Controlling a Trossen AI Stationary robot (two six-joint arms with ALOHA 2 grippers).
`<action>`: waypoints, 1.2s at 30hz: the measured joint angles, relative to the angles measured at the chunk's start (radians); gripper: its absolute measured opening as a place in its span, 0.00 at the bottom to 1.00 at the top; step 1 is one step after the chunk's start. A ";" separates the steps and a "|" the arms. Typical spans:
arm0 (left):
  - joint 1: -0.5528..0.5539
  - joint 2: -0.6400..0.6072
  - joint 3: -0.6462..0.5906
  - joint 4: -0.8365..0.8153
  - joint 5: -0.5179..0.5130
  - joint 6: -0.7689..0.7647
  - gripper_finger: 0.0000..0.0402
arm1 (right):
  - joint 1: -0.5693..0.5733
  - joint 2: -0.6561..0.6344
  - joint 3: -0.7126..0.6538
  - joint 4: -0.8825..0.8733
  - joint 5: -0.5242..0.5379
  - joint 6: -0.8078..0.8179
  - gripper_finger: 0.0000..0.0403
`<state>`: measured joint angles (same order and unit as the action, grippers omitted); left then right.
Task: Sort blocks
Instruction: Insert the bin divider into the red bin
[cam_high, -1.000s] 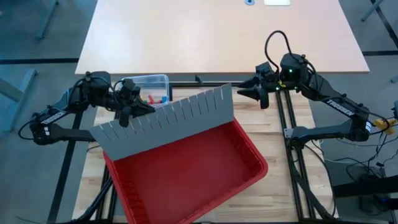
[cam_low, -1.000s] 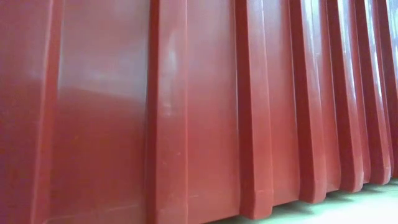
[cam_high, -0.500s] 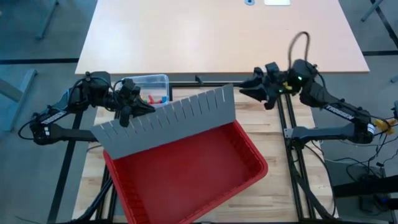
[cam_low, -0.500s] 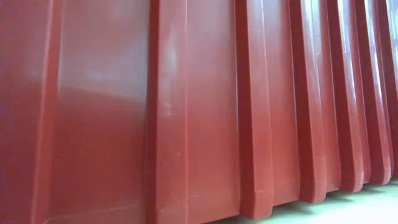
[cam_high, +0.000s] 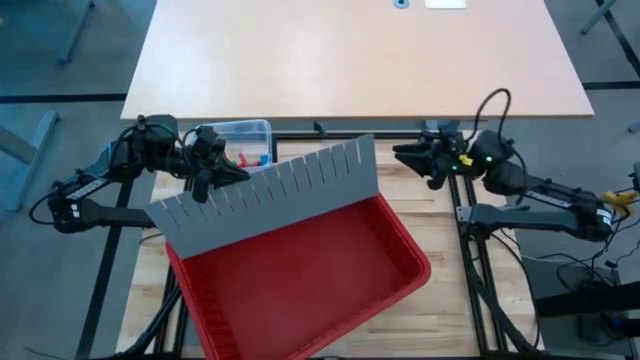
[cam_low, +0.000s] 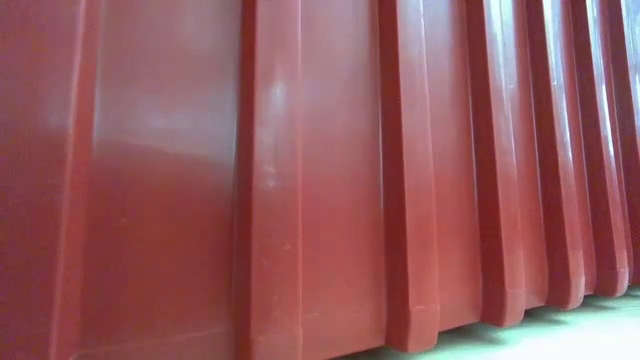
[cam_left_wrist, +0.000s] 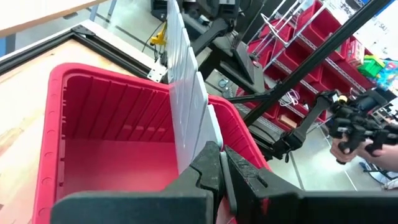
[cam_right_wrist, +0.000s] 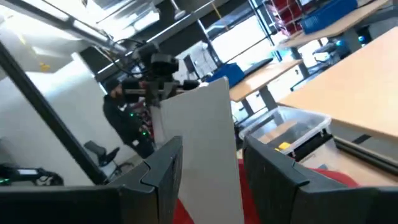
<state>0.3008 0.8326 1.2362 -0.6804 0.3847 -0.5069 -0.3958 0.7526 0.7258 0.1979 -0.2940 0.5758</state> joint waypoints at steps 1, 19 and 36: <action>0.000 0.000 0.000 0.000 0.000 -0.003 0.00 | 0.000 0.022 0.000 0.024 -0.015 -0.003 0.37; -0.001 0.000 0.000 -0.001 0.009 -0.037 0.00 | -0.030 0.274 0.001 0.344 -0.151 0.017 0.35; 0.000 0.000 0.000 -0.001 0.020 -0.043 0.00 | -0.101 0.231 0.006 0.296 -0.152 0.042 0.40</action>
<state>0.3008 0.8326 1.2362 -0.6812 0.4049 -0.5503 -0.4972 0.9836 0.7322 0.4935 -0.4463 0.6179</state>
